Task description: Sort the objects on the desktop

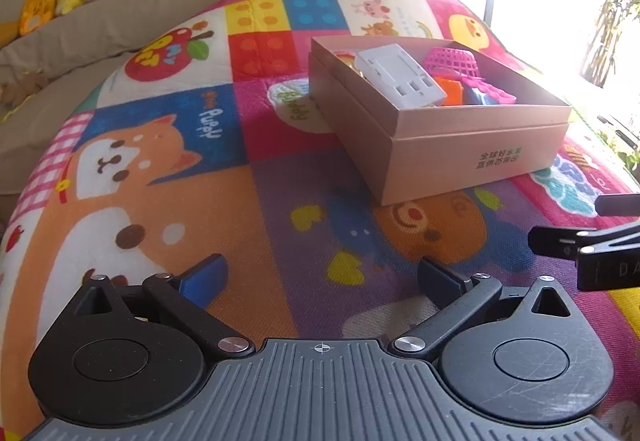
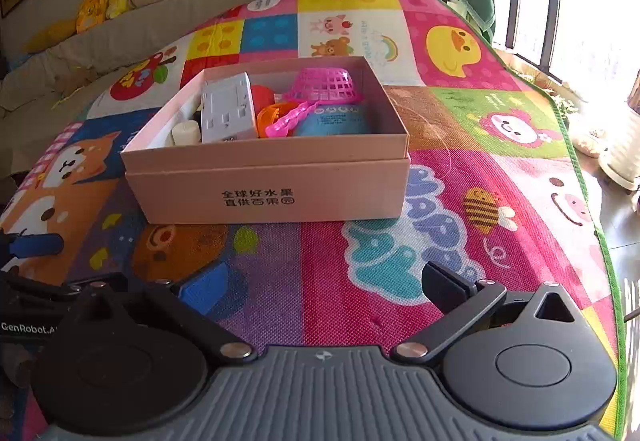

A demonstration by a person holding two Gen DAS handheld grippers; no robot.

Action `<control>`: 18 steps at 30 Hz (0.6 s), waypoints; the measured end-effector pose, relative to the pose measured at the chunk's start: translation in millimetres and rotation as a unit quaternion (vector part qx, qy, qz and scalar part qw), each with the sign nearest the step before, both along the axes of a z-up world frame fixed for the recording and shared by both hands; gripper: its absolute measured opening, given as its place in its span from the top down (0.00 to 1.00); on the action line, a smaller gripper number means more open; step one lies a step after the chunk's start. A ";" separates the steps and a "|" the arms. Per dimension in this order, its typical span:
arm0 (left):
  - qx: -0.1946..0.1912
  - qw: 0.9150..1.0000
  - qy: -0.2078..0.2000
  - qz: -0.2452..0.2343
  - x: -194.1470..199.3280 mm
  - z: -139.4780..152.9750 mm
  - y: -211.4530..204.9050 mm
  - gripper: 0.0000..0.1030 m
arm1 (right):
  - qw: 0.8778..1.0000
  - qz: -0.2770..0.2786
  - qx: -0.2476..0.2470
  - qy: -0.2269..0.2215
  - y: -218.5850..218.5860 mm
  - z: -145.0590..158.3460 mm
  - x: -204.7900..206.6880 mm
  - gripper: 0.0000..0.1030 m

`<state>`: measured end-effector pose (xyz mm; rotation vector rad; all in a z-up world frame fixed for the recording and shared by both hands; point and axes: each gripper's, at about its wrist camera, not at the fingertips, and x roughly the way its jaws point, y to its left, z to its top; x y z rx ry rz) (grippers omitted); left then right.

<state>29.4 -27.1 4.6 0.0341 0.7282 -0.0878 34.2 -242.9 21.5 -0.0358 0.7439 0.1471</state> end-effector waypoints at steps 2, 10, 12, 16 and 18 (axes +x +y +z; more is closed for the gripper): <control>0.002 1.000 0.000 0.001 1.6 -0.2 -0.2 0.00 | 1.000 0.007 -0.016 0.007 7.5 -6.1 2.6 0.00; -0.002 1.000 -0.001 0.001 1.6 -0.5 0.2 0.00 | 1.000 0.002 0.002 -0.020 5.4 -12.3 3.1 0.00; -0.001 1.000 -0.001 0.001 1.7 -0.9 -0.1 0.00 | 1.000 0.001 0.008 -0.026 3.6 -13.2 1.7 0.00; -0.002 1.000 -0.002 0.001 1.7 -0.8 0.0 0.00 | 1.000 0.002 0.003 -0.026 2.3 -9.8 2.1 0.00; -0.002 1.000 -0.002 0.001 1.5 -0.9 0.2 0.00 | 1.000 0.002 0.001 -0.027 3.1 -11.0 2.2 0.00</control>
